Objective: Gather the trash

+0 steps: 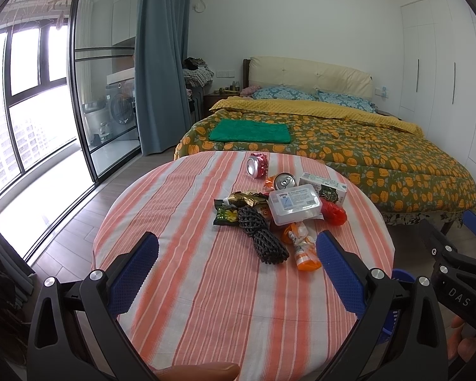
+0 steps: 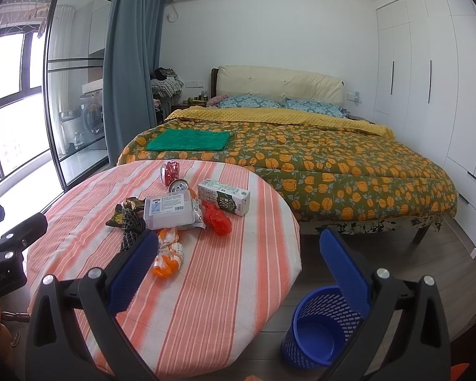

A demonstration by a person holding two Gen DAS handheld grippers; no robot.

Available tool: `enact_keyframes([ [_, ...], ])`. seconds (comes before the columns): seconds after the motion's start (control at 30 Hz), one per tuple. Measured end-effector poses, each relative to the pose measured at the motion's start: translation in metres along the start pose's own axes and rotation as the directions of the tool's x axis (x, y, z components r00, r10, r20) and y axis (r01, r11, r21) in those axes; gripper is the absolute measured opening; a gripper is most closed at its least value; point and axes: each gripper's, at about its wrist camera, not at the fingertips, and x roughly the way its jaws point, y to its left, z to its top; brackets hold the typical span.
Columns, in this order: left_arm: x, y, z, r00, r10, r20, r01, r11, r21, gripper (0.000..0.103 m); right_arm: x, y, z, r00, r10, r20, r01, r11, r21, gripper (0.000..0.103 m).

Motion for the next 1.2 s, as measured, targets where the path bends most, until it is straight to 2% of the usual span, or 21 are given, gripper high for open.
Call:
enact_keyframes([
  [1.2,0.0037,-0.0050,-0.0079,1.000,0.002,-0.002,-0.002,1.000,0.000,0.098,-0.0001,-0.0011,-0.0015,1.000,-0.003,0.000,0.003,1.000,0.000,0.099],
])
